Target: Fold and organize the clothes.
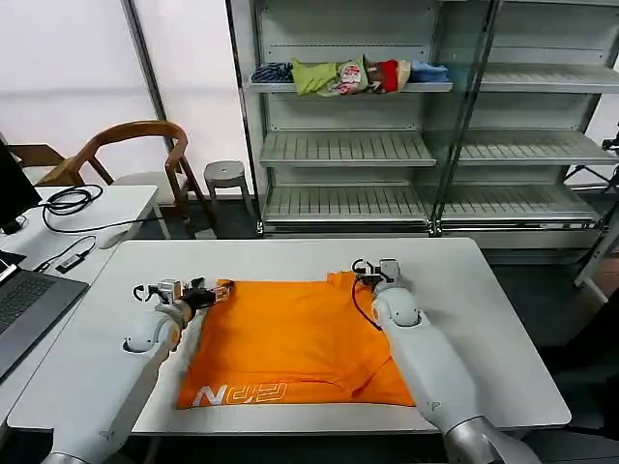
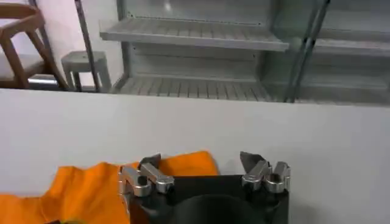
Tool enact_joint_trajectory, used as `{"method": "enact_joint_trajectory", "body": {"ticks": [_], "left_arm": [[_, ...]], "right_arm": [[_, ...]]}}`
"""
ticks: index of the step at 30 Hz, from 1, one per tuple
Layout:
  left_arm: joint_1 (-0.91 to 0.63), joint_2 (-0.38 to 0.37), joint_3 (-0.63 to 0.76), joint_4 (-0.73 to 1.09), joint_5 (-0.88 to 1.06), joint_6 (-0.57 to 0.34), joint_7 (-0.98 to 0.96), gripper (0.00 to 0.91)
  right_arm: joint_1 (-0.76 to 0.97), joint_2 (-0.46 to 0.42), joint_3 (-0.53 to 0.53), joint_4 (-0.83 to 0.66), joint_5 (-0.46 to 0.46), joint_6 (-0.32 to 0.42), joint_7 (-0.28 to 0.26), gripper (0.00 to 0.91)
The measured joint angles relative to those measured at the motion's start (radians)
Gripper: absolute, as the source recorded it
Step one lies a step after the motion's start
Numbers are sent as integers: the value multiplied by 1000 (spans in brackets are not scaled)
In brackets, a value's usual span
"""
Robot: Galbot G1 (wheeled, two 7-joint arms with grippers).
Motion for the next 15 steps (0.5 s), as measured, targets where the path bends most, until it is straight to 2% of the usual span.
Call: {"method": "enact_joint_trajectory", "body": {"ticks": [1, 2, 3, 4, 5, 15], "left_arm": [[0, 0, 0, 1, 0, 0, 0, 907], [0, 0, 0, 2, 0, 0, 0, 685], [0, 0, 1, 3, 0, 0, 0, 403], [-1, 0, 1, 5, 0, -1, 1, 151], [-2, 0, 1, 7, 1, -1, 2, 40], [-2, 0, 5, 11, 1, -1, 13, 30]], "right_arm": [[1, 1, 0, -1, 0, 0, 0, 907], [2, 1, 0, -3, 0, 0, -1, 907], [3, 1, 0, -4, 1, 0, -1, 756], [3, 1, 0, -4, 2, 0, -1, 121], [3, 1, -1, -5, 3, 0, -1, 0], [-3, 0, 0, -4, 32, -7, -13, 0]]}}
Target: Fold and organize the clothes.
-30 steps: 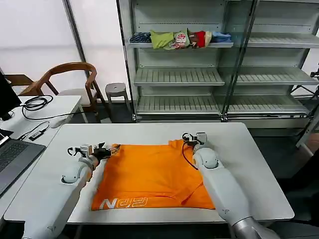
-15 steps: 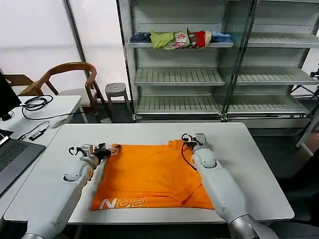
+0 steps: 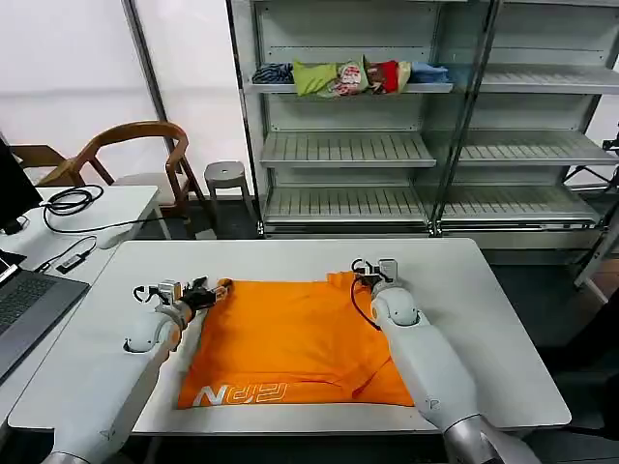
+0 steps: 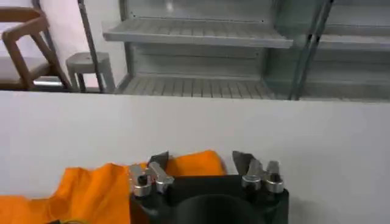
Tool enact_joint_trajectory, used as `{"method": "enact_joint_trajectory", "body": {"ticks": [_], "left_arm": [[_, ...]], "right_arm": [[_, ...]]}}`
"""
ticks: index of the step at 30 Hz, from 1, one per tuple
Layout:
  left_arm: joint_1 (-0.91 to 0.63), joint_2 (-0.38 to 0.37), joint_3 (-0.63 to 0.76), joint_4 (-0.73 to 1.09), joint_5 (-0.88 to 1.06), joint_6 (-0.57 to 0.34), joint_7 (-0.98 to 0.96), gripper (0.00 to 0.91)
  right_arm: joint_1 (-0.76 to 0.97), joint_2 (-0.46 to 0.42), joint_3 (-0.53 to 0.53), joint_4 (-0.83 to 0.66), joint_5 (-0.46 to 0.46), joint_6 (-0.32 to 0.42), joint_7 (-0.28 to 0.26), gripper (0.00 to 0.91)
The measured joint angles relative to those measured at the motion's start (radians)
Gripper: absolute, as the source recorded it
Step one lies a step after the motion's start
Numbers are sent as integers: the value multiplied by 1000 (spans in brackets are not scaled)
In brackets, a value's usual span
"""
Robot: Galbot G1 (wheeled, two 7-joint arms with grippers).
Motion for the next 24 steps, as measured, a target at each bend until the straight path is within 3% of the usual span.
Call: {"method": "enact_joint_trajectory", "body": {"ticks": [24], "left_arm": [[18, -6, 1, -21, -1, -2, 12, 30]], "right_arm": [[-11, -7, -5, 16, 11, 7, -20, 0]]}}
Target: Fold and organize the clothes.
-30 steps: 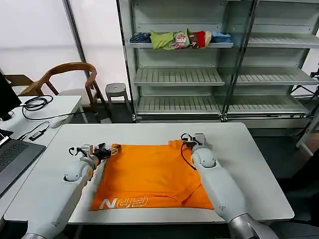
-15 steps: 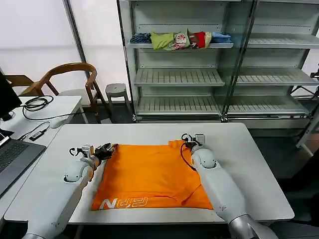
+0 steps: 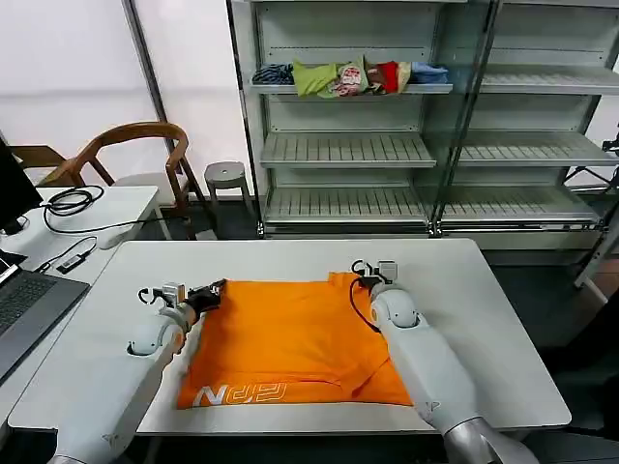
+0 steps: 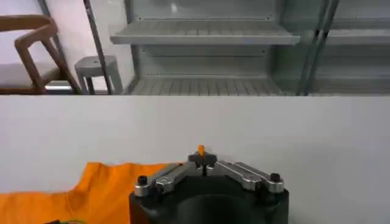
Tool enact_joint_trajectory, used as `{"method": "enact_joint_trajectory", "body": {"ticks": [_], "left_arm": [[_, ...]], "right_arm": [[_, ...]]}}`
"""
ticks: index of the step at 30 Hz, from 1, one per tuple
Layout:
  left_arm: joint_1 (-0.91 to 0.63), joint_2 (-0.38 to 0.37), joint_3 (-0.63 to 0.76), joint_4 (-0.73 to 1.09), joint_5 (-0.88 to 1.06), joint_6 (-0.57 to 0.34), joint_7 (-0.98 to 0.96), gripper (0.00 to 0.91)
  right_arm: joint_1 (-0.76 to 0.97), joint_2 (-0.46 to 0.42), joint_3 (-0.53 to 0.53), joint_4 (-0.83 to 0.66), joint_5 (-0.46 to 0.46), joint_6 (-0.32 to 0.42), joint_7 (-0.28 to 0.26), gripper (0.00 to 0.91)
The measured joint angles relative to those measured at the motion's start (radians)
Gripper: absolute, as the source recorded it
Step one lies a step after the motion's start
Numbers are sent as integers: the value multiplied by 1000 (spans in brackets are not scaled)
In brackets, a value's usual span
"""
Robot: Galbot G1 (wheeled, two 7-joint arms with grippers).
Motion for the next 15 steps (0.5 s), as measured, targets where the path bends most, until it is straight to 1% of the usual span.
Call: {"method": "enact_joint_trajectory", "body": {"ticks": [6, 15], "left_arm": [[7, 11, -5, -15, -10, -1, 2, 30], [31, 36, -20, -60, -25, 2, -6, 30]], "right_arm": [[-15, -16, -10, 45, 6, 3, -1, 0], [-52, -43, -2, 150, 8, 3, 3, 0]]}}
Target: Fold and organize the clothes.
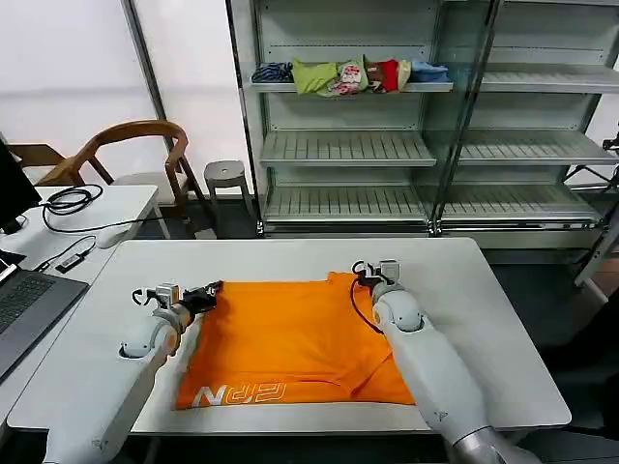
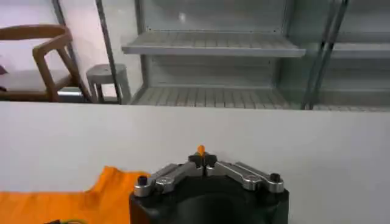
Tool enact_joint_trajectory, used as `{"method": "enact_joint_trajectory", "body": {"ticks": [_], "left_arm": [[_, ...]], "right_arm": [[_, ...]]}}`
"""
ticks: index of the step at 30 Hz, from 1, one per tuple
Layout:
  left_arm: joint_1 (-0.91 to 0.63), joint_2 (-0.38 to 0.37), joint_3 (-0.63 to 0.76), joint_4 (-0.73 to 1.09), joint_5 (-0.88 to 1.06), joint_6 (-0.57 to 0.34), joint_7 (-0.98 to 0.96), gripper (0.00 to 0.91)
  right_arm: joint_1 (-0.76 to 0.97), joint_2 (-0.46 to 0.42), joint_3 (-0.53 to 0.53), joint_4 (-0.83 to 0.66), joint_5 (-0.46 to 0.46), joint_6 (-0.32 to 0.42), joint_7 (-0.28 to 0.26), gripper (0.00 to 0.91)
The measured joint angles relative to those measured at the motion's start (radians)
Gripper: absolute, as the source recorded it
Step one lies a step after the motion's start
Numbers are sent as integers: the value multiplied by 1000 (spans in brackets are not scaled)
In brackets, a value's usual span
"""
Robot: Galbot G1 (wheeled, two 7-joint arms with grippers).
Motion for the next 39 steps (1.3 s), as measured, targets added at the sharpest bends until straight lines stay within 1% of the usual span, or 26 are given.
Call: {"method": "enact_joint_trajectory", "body": {"ticks": [12, 24, 39], "left_arm": [[64, 38, -40, -105, -28, -3, -8, 30], [167, 65, -100, -232, -39, 0, -12, 30], [350, 56, -196, -385, -33, -10, -10, 30]], "right_arm": [[-90, -50, 2, 165, 9, -22, 12, 0], [-193, -108, 29, 348, 19, -39, 23, 0], [-354, -155, 74, 543, 17, -47, 30, 0]]}}
